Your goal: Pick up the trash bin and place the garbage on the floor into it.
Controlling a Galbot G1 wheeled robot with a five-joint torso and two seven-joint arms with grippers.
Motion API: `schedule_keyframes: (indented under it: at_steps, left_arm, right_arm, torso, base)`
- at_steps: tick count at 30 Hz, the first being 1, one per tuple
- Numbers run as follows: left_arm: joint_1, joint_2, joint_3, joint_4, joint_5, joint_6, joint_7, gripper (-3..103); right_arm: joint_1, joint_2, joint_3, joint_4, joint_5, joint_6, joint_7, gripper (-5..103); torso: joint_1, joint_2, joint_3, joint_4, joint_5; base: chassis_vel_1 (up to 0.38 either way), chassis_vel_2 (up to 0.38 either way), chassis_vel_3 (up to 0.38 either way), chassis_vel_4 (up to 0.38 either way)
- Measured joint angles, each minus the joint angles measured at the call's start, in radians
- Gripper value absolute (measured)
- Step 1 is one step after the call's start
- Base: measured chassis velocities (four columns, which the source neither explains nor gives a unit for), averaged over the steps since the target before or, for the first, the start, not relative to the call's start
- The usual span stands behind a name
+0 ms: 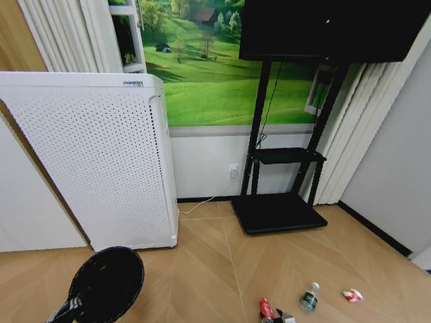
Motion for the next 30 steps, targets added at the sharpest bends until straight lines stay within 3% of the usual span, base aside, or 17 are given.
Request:
schedule_keyframes:
  at_steps: [5,8,14,22,30]
  left_arm:
    - [-0.003,0.002,0.0,0.009,-0.001,-0.001,0.003,4]
    - [-0.007,0.005,0.005,0.015,-0.001,-0.001,0.004,4]
    - [-0.036,0.024,0.05,0.028,0.006,0.003,0.002,4]
    - [-0.153,0.145,0.178,0.12,-0.038,0.022,-0.041,4]
    - [-0.309,0.21,0.365,0.269,-0.027,-0.003,-0.018,4]
  right_arm:
    - [-0.002,-0.015,-0.022,0.001,0.019,0.003,-0.013,51]
    - [-0.001,-0.018,-0.024,0.001,0.02,0.003,-0.014,47]
    - [-0.011,-0.041,-0.017,0.026,0.03,0.001,-0.018,47]
    - [-0.063,-0.085,0.03,0.184,0.108,0.171,-0.13,47]
    - [-0.128,-0.15,0.046,0.425,0.206,0.238,-0.199,47]
  torso:
    - [0.0,0.0,0.0,0.0001,-0.0001]
    - [0.0,0.0,0.0,0.0,0.0001]
    - [0.0,0.0,0.0,0.0,0.0006]
    - [0.0,0.0,0.0,0.0,-0.0001]
    - [0.0,0.0,0.0,-0.0006,-0.0003]
  base:
    - [0.0,0.0,0.0,0.0]
    - [0.0,0.0,0.0,0.0]
    - [0.0,0.0,0.0,0.0]
    - [0.0,0.0,0.0,0.0]
    - [0.0,0.0,0.0,0.0]
